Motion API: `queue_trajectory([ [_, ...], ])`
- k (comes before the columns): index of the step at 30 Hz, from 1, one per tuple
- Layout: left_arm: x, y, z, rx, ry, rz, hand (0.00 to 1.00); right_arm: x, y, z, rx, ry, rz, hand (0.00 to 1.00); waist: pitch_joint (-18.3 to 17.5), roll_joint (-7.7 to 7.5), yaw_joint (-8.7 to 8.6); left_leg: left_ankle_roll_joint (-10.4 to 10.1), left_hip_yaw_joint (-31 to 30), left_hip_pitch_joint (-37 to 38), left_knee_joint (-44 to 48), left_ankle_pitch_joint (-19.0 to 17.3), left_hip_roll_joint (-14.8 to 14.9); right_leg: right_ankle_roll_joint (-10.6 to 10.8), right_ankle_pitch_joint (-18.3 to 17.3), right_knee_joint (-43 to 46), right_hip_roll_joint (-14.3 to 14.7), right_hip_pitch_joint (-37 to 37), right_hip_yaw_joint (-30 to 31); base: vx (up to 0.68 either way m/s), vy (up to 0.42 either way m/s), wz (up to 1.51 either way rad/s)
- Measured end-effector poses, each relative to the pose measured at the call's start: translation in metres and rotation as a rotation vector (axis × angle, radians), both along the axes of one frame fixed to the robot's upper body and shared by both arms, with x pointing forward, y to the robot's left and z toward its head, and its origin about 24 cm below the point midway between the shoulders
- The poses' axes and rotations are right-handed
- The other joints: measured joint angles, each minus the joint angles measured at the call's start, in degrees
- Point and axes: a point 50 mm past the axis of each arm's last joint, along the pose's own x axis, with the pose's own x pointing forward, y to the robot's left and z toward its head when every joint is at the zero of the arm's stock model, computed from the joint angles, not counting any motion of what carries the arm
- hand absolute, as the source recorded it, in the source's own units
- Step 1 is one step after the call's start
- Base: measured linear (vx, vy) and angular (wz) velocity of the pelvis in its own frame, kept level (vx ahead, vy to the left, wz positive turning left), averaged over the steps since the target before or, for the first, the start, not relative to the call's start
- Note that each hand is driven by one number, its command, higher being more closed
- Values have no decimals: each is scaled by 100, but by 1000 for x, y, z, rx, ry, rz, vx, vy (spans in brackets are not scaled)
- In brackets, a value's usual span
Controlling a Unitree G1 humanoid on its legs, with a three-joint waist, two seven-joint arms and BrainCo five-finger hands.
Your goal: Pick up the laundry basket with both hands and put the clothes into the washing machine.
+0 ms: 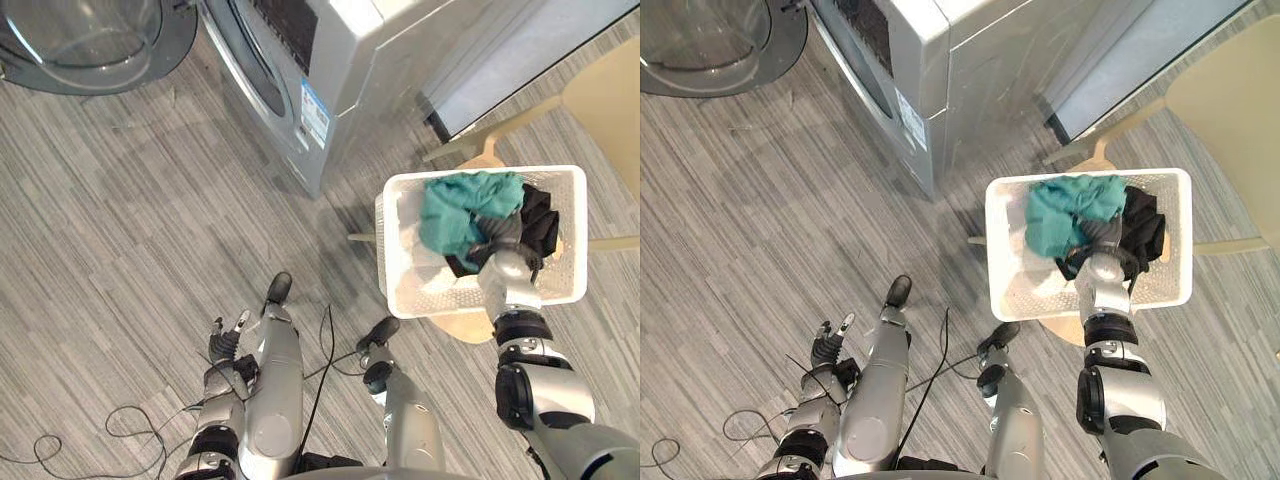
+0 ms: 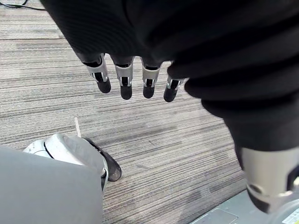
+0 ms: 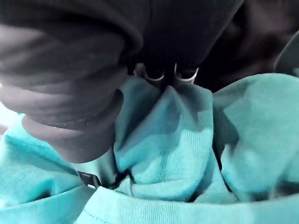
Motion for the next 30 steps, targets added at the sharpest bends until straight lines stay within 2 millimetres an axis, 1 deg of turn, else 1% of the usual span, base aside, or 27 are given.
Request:
queue_trajectory([
  [1, -2, 1, -2, 1, 15, 1, 0, 0, 1, 12, -7, -54, -4, 100, -4, -1, -24, 6, 47, 133, -63, 13, -3, 8, -6, -1, -14, 81, 36, -10, -2, -4],
  [2, -3, 2, -3, 4, 19, 1, 0, 0, 3, 18, -13, -83, -2, 100, -5, 0, -49, 6, 68, 183, -76, 13, -4, 11, -8, -2, -19, 115, 56, -16, 3, -7],
  [3, -6, 5, -5, 12, 34, 0, 0, 0, 8, 38, -32, -182, 18, 100, -7, 0, -101, 17, 109, 331, -135, 21, -10, 20, -14, -7, -31, 206, 122, -12, 8, -6],
  [4, -7, 5, -6, 14, 40, -2, 0, -1, 10, 44, -42, -214, 23, 100, -15, -2, -114, 18, 127, 392, -171, 32, -11, 25, -18, -10, -35, 238, 133, -6, 5, -9],
  [5, -11, 7, -9, 16, 58, -3, 0, -4, 12, 54, -60, -265, 31, 100, -97, 2, -119, 17, 160, 472, -230, 44, -9, 27, -19, -22, -37, 274, 154, 1, 1, -6],
  [6, -13, 8, -11, 17, 70, -2, 0, -6, 13, 57, -67, -286, 34, 100, -146, 2, -122, 17, 169, 525, -265, 55, -10, 28, -20, -33, -37, 304, 166, 34, -6, -5],
  [7, -23, 9, -17, 15, 101, 5, 0, -13, 15, 57, -84, -317, 44, 100, -302, 2, -158, 21, 190, 669, -369, 69, -9, 56, -40, -50, -37, 394, 200, 47, -6, 1],
  [8, -27, 10, -19, 15, 115, 8, 0, -17, 16, 55, -95, -320, 46, 100, -364, 3, -164, 23, 196, 741, -419, 75, -11, 64, -46, -69, -38, 454, 204, 81, -6, 2],
  [10, -50, 15, -31, 6, 186, 26, 0, -33, 19, 40, -117, -321, 45, 100, -719, 7, -248, 43, 239, 989, -645, 102, -34, 91, -59, -201, -38, 638, 209, 86, 2, 1],
  [11, -56, 17, -34, 0, 202, 33, 0, -38, 18, 35, -118, -318, 42, 100, -807, 14, -258, 46, 255, 1043, -694, 106, -55, 96, -60, -229, -37, 674, 212, 107, 21, -1],
  [13, -76, 25, -43, -31, 256, 95, 0, -52, 12, 20, -147, -283, 23, 100, -1013, 31, -342, 59, 295, 1272, -846, 114, -84, 143, -64, -337, -33, 860, 219, 98, 23, -2],
  [14, -90, 33, -48, -54, 287, 157, 0, -60, 7, 14, -139, -271, -2, 100, -1117, 34, -385, 60, 324, 1398, -908, 113, -88, 164, -59, -411, -23, 974, 230, 72, 9, -4],
  [15, -97, 37, -49, -69, 295, 199, 0, -64, 3, 12, -136, -271, -17, 100, -1149, 36, -396, 61, 356, 1480, -958, 112, -88, 175, -53, -445, -18, 1028, 251, 78, 11, -13],
  [17, -117, 56, -48, -96, 289, 356, 0, -80, -15, 10, -144, -275, -91, 100, -1326, 85, -430, 74, 419, 1735, -1069, 99, -91, 221, -25, -619, 29, 1260, 296, 79, 4, -12],
  [19, -124, 75, -38, -85, 215, 462, 0, -87, -23, 12, -147, -289, -125, 100, -1459, 122, -470, 88, 440, 1854, -1084, 70, -82, 237, 6, -753, 72, 1411, 306, 71, -3, -8],
  [20, -128, 97, -19, -39, 112, 554, 0, -93, -29, 16, -156, -308, -143, 100, -1682, 160, -503, 99, 510, 1927, -1122, 35, -66, 223, 32, -865, 110, 1465, 309, 67, -6, -15],
  [21, -128, 106, -10, -10, 69, 583, 0, -95, -30, 19, -163, -322, -143, 100, -1749, 182, -512, 101, 538, 1973, -1153, 33, -62, 230, 46, -916, 121, 1506, 316, 69, -8, -16],
  [22, -127, 123, 14, 66, -30, 641, 0, -99, -32, 26, -175, -355, -145, 100, -1860, 256, -532, 104, 570, 2057, -1173, 12, -63, 231, 69, -1000, 138, 1603, 328, 50, -5, -9],
  [23, -125, 131, 27, 107, -84, 666, 0, -100, -32, 29, -182, -374, -143, 100, -1909, 293, -534, 104, 598, 2103, -1175, -5, -63, 226, 76, -1036, 144, 1639, 349, 35, 1, -20],
  [24, -119, 143, 54, 188, -196, 695, 0, -102, -32, 35, -194, -404, -142, 100, -2058, 360, -523, 108, 697, 2143, -1183, -35, -56, 233, 103, -1102, 156, 1644, 432, 39, 11, -26],
  [25, -112, 149, 82, 273, -302, 703, 0, -103, -31, 40, -205, -431, -138, 100, -2187, 437, -524, 116, 739, 2179, -1197, -50, -65, 207, 167, -1213, 168, 1694, 459, 39, 12, -23],
  [26, -107, 151, 95, 320, -342, 700, 0, -104, -31, 42, -210, -440, -137, 100, -2218, 480, -537, 120, 753, 2215, -1203, -55, -74, 217, 193, -1257, 169, 1736, 465, 46, 13, -23],
  [27, -97, 151, 120, 394, -432, 694, 0, -104, -30, 45, -216, -450, -132, 100, -2277, 554, -531, 123, 844, 2329, -1250, -61, -74, 218, 233, -1338, 177, 1797, 550, 34, 11, -33],
  [28, -92, 149, 143, 473, -499, 691, 0, -101, -27, 47, -217, -460, -118, 100, -2323, 629, -534, 127, 961, 2426, -1244, -103, -67, 236, 252, -1355, 180, 1824, 657, 22, 16, -47],
  [30, -79, 143, 166, 572, -565, 652, 0, -97, -20, 52, -223, -474, -86, 100, -2397, 743, -553, 137, 1111, 2552, -1243, -144, -62, 247, 270, -1354, 180, 1837, 828, 4, 14, -44],
])
